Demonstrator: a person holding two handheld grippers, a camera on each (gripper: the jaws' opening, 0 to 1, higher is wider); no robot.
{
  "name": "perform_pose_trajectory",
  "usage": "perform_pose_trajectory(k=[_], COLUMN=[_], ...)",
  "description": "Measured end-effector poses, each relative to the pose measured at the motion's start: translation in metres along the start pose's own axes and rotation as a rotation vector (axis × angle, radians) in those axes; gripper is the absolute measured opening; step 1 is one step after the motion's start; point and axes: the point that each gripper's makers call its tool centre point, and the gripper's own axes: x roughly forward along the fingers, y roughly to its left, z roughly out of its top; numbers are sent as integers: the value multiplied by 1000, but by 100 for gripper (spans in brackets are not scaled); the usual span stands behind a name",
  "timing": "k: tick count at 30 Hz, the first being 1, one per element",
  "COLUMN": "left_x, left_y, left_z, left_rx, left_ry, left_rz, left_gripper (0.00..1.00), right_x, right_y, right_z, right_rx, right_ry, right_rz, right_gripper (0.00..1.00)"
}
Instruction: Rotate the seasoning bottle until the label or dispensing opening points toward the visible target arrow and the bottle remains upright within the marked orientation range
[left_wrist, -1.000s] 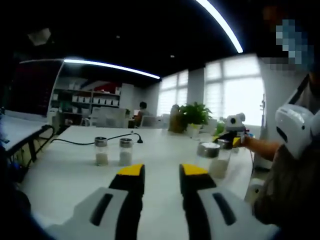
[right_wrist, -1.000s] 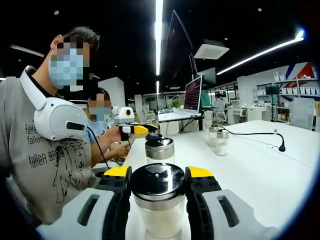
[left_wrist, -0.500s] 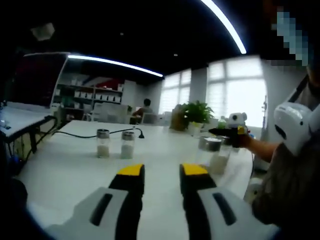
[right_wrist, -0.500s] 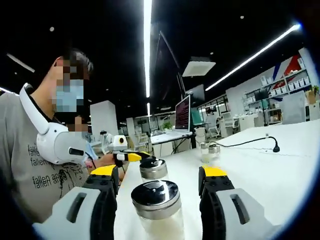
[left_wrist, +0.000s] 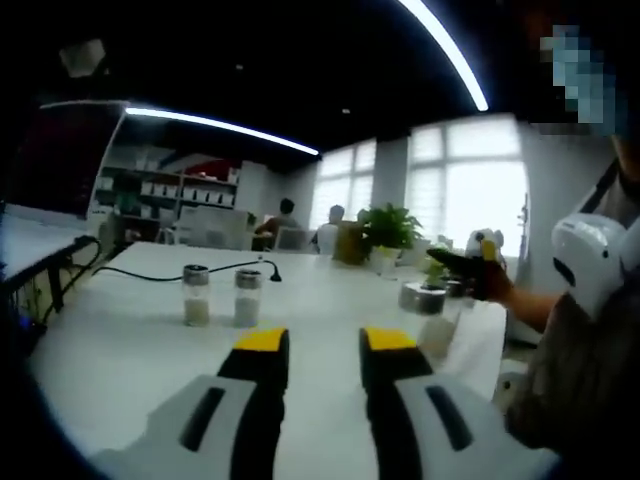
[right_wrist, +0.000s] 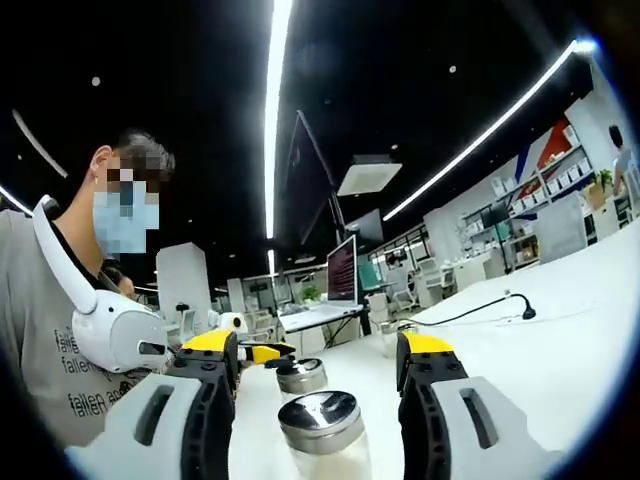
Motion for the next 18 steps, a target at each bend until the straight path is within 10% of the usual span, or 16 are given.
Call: perform_pose_trajectory(k=[10, 18], left_x=[23, 44], left_y=[17, 24], left_z=[10, 25], left_rx=[20, 40], left_ry=[10, -34], left_rz=[21, 14], left_gripper=[29, 29], right_x=[-25, -49], right_y=[-20, -47], right_z=[16, 23], right_rx=[49, -15], right_ry=[-150, -166], right_rz=[-166, -415], right_gripper=[58, 34])
